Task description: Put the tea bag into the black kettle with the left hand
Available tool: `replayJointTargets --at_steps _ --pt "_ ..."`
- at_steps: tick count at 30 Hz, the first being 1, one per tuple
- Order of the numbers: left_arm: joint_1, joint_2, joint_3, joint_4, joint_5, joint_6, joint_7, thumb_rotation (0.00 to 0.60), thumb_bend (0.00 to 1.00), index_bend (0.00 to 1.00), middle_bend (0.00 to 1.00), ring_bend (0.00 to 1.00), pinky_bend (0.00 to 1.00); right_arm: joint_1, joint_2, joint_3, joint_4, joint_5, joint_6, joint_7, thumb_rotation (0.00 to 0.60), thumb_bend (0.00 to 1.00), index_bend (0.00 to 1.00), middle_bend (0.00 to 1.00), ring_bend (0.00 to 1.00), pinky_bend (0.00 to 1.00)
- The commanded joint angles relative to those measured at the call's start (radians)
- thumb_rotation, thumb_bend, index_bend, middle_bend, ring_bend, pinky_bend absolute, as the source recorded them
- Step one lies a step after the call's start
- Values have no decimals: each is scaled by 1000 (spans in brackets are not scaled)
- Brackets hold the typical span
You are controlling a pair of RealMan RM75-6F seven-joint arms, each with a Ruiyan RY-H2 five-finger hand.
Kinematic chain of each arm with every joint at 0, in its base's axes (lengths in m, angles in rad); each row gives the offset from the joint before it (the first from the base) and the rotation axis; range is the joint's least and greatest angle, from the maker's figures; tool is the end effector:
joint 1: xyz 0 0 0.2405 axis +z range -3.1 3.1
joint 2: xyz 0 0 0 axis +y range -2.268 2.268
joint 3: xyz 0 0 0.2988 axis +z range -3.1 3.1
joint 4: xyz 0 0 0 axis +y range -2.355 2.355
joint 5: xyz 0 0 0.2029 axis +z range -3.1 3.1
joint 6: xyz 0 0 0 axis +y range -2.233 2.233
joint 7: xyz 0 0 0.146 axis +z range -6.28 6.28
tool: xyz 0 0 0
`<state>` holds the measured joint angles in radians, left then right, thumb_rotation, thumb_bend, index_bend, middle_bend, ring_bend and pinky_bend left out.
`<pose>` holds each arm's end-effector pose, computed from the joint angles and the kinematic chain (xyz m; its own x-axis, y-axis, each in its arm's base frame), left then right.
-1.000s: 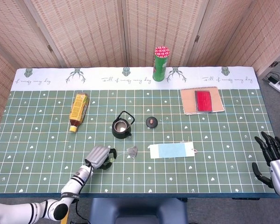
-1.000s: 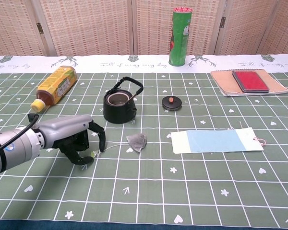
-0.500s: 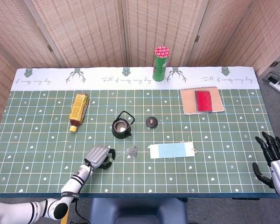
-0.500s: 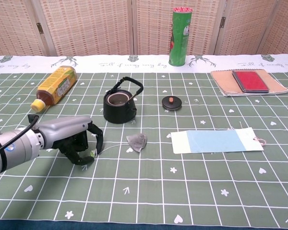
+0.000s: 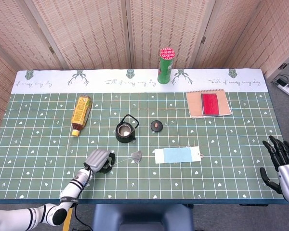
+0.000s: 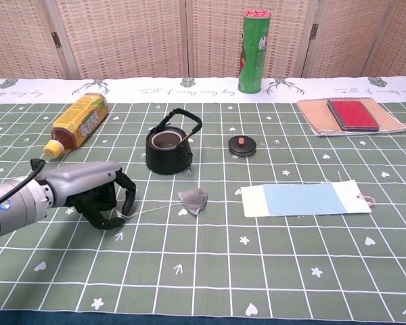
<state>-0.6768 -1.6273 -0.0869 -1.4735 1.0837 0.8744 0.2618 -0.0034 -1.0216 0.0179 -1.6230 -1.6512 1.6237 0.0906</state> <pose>-0.2057 0.3241 -0.0609 0.3502 0.4904 0.7980 0.9241 -0.3201 -0.2088 -0.3368 -0.1476 0.2216 0.3909 0.0616 0.9184 -0.9148 -0.0842 0.3950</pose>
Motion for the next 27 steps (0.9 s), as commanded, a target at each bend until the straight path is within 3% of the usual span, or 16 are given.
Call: replayJointTargets --at_steps 1,27 --pt "0 5 -1 -5 3 6 1 600 358 589 1000 1000 1000 0 0 0 0 0 0 0 600 483 0 0 0 0" --pt "-9 97 -68 -168 58 179 138 600 403 607 1000 1000 1000 0 4 -6 -2 -10 0 8 600 482 0 0 0 0"
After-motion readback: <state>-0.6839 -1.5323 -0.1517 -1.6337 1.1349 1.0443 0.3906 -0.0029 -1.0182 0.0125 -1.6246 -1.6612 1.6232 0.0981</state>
